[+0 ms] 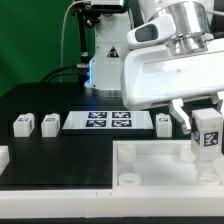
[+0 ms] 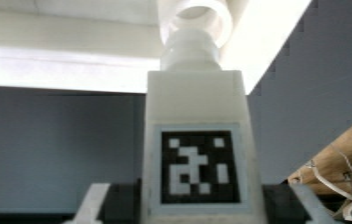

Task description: Assemble one leg

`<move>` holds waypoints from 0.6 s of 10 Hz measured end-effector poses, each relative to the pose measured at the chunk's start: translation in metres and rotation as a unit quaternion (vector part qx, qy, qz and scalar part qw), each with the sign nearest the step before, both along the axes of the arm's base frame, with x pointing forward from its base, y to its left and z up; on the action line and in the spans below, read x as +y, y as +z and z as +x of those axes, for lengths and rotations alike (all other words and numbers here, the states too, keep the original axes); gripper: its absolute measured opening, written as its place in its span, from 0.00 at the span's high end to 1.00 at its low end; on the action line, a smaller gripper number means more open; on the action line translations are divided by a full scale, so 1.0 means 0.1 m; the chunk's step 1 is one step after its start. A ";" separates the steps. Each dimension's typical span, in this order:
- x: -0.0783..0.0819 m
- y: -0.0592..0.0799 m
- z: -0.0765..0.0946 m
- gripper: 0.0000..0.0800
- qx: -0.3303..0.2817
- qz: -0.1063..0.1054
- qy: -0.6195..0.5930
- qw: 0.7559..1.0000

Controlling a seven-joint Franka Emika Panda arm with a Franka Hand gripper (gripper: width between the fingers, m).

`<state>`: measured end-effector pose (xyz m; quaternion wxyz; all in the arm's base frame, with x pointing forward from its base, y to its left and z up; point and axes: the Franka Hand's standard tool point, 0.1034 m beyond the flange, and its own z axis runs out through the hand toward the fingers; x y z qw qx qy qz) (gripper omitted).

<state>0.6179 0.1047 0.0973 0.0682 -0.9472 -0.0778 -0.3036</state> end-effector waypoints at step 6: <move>0.08 -0.06 -0.02 0.64 0.005 0.001 0.006 1.000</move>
Offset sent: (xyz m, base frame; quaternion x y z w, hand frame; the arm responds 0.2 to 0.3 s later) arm 0.0082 0.0076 -0.0011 -0.0026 -0.0057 0.0041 1.0000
